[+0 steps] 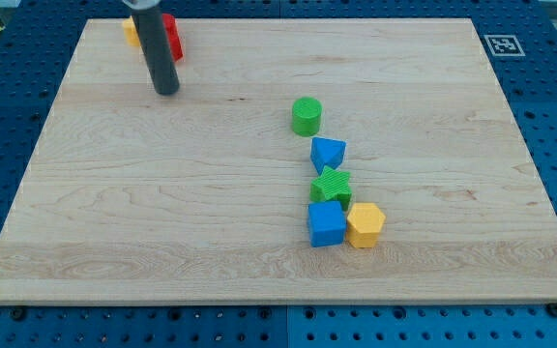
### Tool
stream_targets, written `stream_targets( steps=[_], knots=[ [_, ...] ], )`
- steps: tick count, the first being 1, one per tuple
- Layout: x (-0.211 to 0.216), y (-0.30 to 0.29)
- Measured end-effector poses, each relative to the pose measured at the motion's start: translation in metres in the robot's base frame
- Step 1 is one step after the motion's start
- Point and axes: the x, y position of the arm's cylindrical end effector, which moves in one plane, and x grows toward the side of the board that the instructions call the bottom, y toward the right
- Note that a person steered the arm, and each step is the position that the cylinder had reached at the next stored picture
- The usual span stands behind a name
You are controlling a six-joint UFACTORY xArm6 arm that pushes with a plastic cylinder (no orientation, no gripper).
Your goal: Slightly move the green circle top left side of the blue triangle
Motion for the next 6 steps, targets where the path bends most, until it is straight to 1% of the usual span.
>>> stream_targets(
  steps=[1, 2, 3, 4, 5, 6],
  knots=[
    [0.034, 0.030],
    [0.060, 0.078],
    [0.066, 0.130],
    [0.066, 0.154],
    [0.066, 0.146],
    [0.060, 0.114]
  ],
)
